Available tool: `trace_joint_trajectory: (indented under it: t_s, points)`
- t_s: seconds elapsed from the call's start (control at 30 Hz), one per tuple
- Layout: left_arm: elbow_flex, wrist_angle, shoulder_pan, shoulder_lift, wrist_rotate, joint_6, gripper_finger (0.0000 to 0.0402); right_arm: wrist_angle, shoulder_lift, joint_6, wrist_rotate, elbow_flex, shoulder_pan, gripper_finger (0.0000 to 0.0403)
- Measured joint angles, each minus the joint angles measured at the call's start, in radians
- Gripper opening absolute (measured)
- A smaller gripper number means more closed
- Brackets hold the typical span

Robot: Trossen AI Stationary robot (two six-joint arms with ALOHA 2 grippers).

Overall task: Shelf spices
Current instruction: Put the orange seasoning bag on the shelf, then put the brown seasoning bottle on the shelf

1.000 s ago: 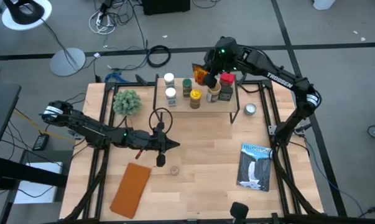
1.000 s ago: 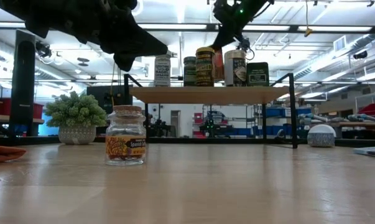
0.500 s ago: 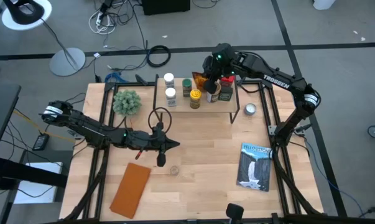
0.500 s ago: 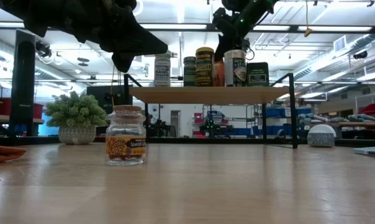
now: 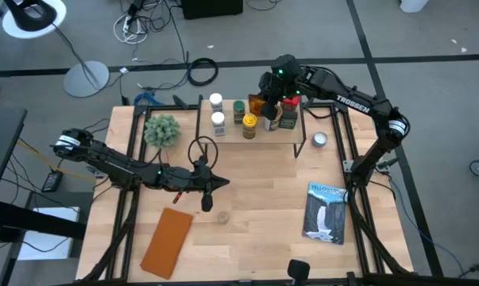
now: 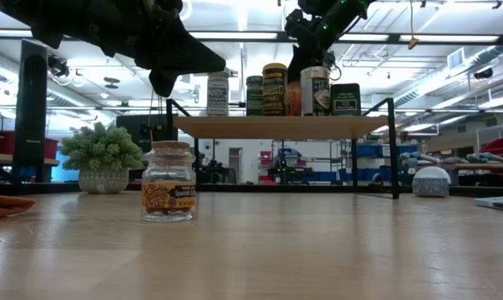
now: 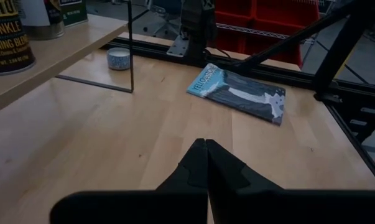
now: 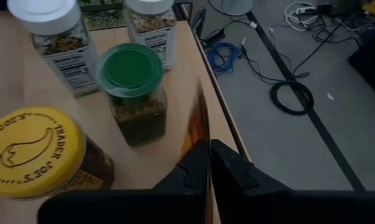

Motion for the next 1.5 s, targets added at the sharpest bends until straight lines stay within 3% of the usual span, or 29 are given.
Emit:
trace_joint_trajectory:
  t_s: [0.4,0.83,1.27,1.5]
  points:
    - [0.000,0.007,0.000,0.000,-0.023,-0.010,0.0001,0.005,0.000,-0.052,0.010,0.033,-0.012,0.0067]
    - [0.000,-0.003,0.000,0.000,-0.022,-0.001,0.0001,0.029,-0.001,-0.067,0.013,0.189,0.024,0.0072]
    - [0.000,0.031,-0.001,-0.001,-0.021,-0.096,0.0001,-0.099,-0.001,-0.066,-0.003,0.180,0.238,0.0066]
    - [0.000,0.029,-0.002,-0.001,0.000,-0.107,0.0001,-0.218,-0.003,0.013,0.027,0.083,0.423,0.0033]
